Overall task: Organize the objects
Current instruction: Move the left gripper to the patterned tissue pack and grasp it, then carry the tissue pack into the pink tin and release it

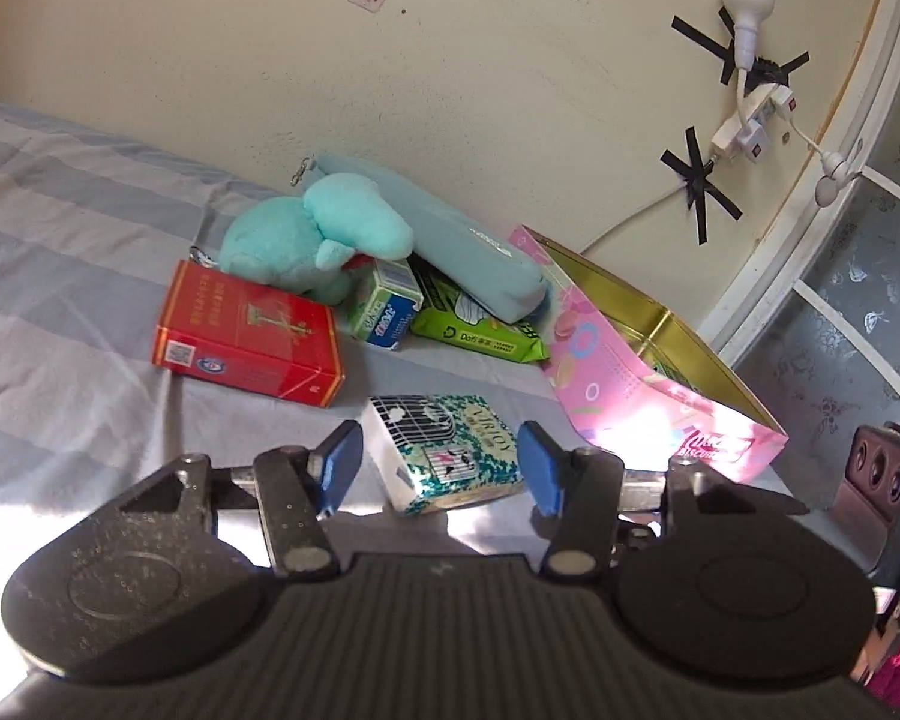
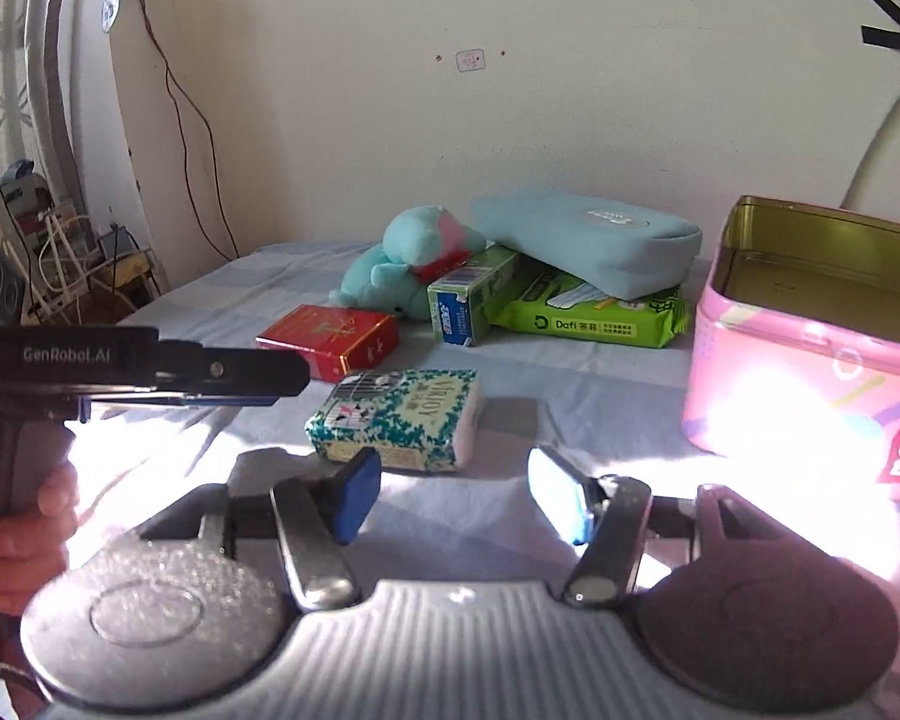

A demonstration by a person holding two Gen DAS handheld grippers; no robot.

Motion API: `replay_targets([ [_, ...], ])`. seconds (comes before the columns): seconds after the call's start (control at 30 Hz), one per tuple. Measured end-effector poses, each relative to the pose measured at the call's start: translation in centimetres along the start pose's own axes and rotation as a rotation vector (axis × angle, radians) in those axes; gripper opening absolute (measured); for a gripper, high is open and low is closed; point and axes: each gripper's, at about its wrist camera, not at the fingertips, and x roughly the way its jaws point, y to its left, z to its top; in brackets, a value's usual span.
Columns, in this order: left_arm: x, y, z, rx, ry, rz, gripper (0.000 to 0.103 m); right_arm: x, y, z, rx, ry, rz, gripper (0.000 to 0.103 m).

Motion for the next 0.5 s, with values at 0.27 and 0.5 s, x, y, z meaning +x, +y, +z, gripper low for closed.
replay_targets([
  [0.27,3.2,-1.2,-0.2,-0.009,0.104,0.056,0.044,3.4,2.1,0.8,-0.115,0.062,0.014,0.053],
  [0.5,3.5,-7.3,2.5,0.113,0.023,-0.038,0.044,-2.3,0.8,0.9,-0.168,-0.162,-0.113,0.05],
])
